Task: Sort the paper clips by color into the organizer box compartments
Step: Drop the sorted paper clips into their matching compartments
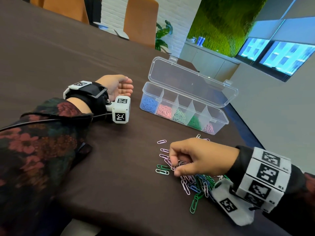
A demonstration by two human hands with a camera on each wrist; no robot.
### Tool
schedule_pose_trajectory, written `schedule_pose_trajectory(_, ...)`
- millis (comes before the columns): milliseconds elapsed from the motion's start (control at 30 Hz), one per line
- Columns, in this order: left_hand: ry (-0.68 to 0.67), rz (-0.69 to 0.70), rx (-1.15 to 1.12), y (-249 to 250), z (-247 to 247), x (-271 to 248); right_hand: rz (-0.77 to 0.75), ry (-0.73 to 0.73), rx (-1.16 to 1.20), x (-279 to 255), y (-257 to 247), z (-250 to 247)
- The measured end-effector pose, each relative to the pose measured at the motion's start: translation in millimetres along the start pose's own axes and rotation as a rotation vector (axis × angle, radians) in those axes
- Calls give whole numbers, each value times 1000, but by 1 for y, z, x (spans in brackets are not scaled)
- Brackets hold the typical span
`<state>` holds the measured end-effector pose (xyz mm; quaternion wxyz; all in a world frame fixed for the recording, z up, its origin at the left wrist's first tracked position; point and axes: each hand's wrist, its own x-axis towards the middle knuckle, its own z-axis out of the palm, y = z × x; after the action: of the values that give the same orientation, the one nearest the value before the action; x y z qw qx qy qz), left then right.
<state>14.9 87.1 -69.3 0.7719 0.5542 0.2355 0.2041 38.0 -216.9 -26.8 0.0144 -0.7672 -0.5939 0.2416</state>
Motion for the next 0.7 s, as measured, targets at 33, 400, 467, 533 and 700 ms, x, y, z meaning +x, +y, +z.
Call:
schedule_pose_trajectory(33, -1, -1, 1, 0, 0, 0, 0, -6, -24, -3, 2, -1)
schedule_pose_trajectory(400, 8, -1, 4, 0, 0, 0, -79, -153, -98, -10, 12, 9)
schedule_pose_trajectory(467, 10, -1, 3, 0, 0, -1, -73, -128, -55, -10, 17, 10)
schedule_pose_trajectory(533, 12, 0, 5, 0, 1, -1, -69, -113, -21, -10, 20, 10)
schedule_pose_trajectory(700, 10, -2, 4, 0, 0, -1, -103, -105, -79, -7, 17, 9)
